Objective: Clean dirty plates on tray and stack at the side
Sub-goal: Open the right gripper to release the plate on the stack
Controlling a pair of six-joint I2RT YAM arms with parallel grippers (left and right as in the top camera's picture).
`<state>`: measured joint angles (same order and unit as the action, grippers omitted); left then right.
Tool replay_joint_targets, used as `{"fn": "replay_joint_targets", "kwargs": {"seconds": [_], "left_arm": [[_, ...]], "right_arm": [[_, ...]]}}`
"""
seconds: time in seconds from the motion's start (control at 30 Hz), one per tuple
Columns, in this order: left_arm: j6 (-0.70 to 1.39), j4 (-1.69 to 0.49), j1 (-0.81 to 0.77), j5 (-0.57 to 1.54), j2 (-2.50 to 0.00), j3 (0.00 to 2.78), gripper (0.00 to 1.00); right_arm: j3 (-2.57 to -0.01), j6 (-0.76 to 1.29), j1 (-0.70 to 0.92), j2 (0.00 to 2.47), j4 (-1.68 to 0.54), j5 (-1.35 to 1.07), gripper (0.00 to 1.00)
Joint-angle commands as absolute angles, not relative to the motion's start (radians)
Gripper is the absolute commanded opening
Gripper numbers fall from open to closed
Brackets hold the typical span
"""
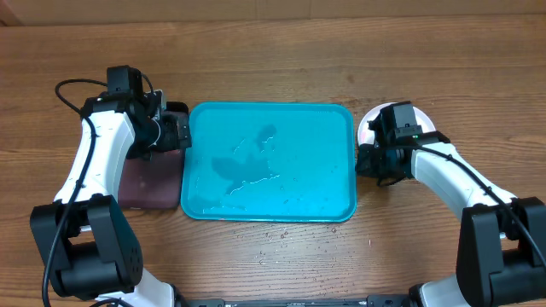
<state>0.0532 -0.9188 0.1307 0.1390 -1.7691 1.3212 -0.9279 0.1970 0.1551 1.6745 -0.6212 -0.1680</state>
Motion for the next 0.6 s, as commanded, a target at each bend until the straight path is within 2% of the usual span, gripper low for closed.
{"fn": "replay_joint_targets", "kwargs": {"seconds": [0.0, 0.57], "left_arm": [[0.060, -0.920, 0.125, 0.150, -1.739, 1.331, 1.00], [0.060, -0.920, 0.125, 0.150, -1.739, 1.331, 1.00]], "right_arm": [[-0.894, 0.215, 0.162, 1.654, -0.575, -0.139, 0.04], [-0.886, 0.213, 0.163, 1.729, -0.450, -0.345, 0.04]]}}
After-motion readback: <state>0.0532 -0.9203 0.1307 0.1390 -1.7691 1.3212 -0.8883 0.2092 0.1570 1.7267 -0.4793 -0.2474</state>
